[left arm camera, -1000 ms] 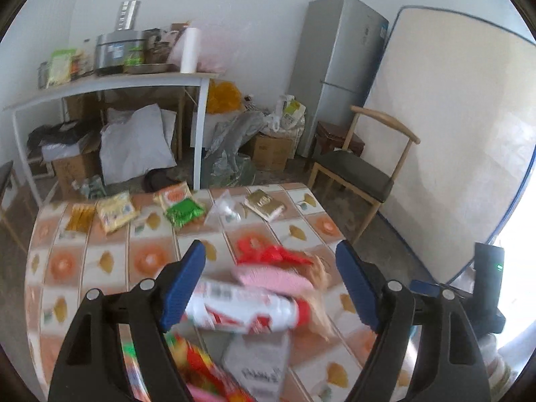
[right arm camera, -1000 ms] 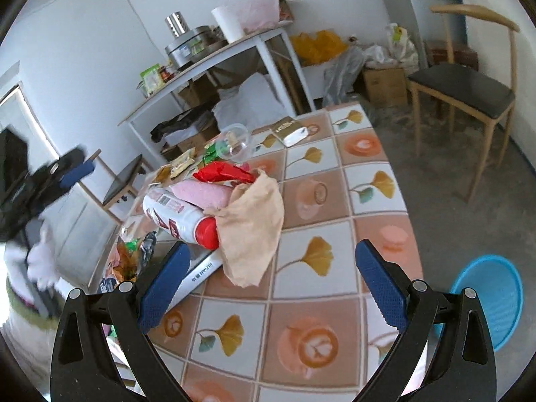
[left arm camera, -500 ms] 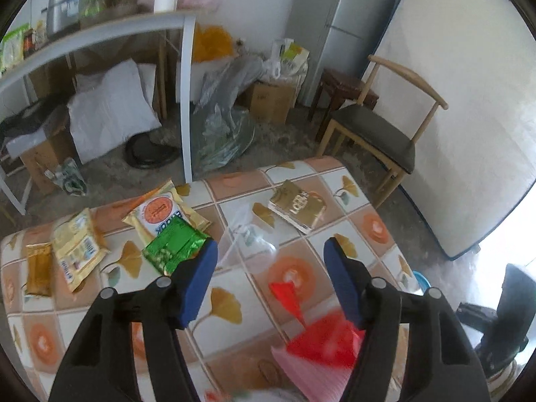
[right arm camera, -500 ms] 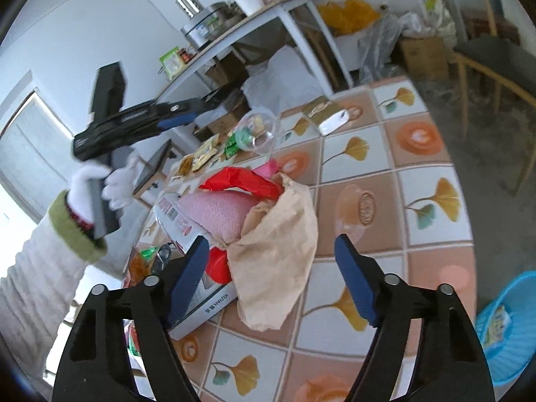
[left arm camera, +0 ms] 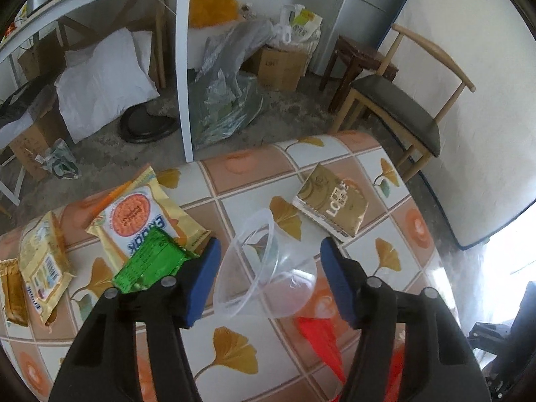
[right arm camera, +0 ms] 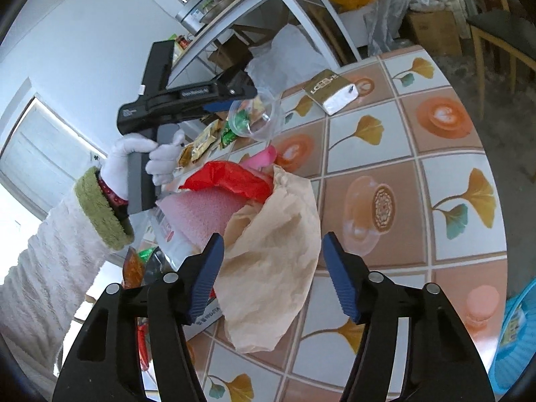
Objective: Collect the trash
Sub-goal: 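Grasp the clear plastic cup with the left tool while the right tool grasps crumpled beige paper, then carry the clear cup and beige paper from the table over the blue basket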
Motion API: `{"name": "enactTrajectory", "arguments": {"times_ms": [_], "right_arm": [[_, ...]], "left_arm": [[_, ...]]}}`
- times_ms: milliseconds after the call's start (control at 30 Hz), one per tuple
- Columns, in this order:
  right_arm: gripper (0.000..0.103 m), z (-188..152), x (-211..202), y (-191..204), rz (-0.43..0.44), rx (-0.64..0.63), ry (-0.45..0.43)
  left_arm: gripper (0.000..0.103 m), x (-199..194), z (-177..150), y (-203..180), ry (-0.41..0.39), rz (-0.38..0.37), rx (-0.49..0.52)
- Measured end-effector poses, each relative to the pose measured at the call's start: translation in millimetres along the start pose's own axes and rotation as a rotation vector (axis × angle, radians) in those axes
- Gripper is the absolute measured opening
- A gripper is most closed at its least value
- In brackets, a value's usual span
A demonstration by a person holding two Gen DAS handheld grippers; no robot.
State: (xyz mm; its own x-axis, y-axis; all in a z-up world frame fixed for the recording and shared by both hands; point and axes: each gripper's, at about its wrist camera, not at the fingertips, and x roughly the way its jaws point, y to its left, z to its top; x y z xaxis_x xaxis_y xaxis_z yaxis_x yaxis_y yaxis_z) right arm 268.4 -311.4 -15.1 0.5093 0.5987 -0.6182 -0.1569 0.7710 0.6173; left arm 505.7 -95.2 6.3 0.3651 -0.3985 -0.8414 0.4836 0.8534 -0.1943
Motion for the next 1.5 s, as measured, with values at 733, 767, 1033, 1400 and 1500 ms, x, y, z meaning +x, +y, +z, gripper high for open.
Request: {"name": "enactTrajectory", "arguments": {"times_ms": [733, 767, 1033, 1400, 1500], "right_arm": [[0.004, 0.7, 18.0, -12.9, 0.078, 0.016, 0.07], [0.003, 0.8, 14.9, -11.7, 0.07, 0.006, 0.061], [0.0, -1.5, -4.4, 3.6, -0.013, -0.096, -0.011], [0.0, -12.1, -36.5, 30.8, -0.087, -0.188, -0.114], [0.0, -16.7, -45.4, 33.9, -0.086, -0.191, -0.128]], "left_arm": [[0.009, 8.8, -13.3, -20.4, 0.046, -0.063, 0.085], [0.008, 6.1, -13.5, -21.5, 0.037, -0.063, 0.089], [0.008, -30.9, -18.3, -29.8, -0.069, -0.059, 0.115], [0.008, -93.8, -47.6, -50.8, -0.247, 0.04, 0.174], [0.008, -112.7, -61.3, -66.1, -0.295, 0.088, 0.215]]}}
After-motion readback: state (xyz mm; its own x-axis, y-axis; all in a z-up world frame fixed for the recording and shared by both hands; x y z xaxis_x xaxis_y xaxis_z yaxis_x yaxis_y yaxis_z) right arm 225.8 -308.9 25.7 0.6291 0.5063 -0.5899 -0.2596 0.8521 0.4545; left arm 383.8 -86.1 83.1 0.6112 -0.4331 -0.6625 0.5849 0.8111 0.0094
